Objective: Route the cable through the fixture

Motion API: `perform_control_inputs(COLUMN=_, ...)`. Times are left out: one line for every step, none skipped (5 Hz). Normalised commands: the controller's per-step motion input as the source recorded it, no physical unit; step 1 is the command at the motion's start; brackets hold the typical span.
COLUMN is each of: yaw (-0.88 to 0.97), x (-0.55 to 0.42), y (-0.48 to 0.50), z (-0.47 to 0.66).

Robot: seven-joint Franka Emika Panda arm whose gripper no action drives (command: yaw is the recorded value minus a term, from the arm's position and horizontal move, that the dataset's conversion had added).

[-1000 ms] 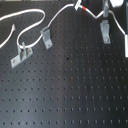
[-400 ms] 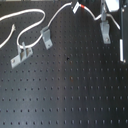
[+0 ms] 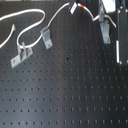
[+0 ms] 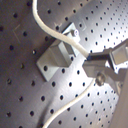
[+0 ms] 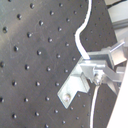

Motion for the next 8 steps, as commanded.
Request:
perform_control_inputs(yaw=0.0, x=-0.001, y=0.017, z=0.0)
perform_control_inputs(yaw=0.12, x=-0.28, y=0.185, z=0.18)
perform_control_inputs(yaw=0.13, x=-0.214, y=0.193, z=0.18)
perform_control_inputs(yaw=0.0, x=-0.008, y=0.058, z=0.05)
perform_control_inputs(yaw=0.14, x=-0.001, y=0.294, z=0.15)
perform_control_inputs(yaw=0.1, x=0.017, y=0.09, z=-0.01)
perform_control_inputs(yaw=0.0, x=0.071, y=0.044, z=0.16)
perform_control_inputs(yaw=0.03, x=0.022, y=0.048, z=0.0)
